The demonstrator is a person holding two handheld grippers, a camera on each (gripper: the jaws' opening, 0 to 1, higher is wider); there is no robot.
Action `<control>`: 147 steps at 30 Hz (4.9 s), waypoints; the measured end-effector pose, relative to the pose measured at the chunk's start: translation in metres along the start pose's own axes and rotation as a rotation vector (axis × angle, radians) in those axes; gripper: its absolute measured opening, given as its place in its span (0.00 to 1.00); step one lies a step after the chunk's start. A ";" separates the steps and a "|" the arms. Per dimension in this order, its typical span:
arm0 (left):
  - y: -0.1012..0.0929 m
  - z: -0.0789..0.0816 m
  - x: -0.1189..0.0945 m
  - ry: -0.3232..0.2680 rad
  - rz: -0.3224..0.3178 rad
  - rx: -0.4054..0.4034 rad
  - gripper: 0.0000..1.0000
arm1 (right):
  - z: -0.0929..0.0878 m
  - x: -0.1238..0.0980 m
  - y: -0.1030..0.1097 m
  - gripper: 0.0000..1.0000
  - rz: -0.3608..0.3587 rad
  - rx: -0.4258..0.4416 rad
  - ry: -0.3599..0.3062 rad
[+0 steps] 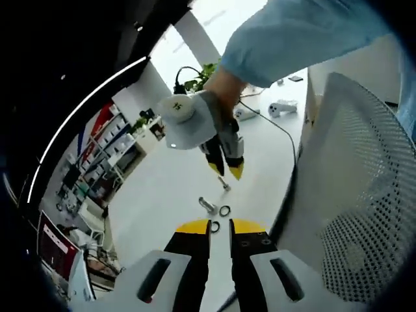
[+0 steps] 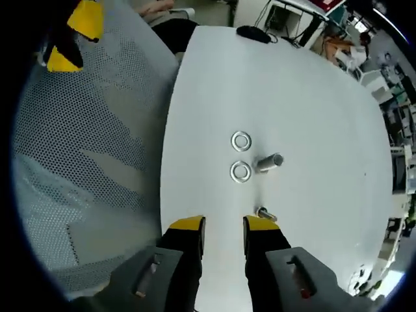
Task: Place the washer onto the threaded stud by aligning its center hole with the stud, sliding it down to the base, and recovering from edge contact or off-axis alignment until the washer reaches the visible bottom stop.
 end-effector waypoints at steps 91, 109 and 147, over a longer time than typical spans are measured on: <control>0.029 -0.014 -0.004 0.006 0.162 0.017 0.07 | 0.021 0.064 -0.037 0.23 0.017 0.268 -0.043; 0.029 -0.015 -0.004 0.006 0.161 0.019 0.07 | 0.038 0.027 -0.053 0.23 0.037 0.130 0.012; 0.035 -0.023 -0.003 0.055 0.187 -0.022 0.07 | 0.041 0.080 -0.077 0.23 0.019 0.039 0.071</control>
Point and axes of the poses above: the point that each gripper's makers call its tool centre point, and the gripper's own axes: x roughly forward along the fingers, y roughly to its left, z roughly out of its top, the point moved 4 cm from there along -x, roughly backward along the fingers, and after that the axes turned 3 degrees about z, right-handed, at the moved point
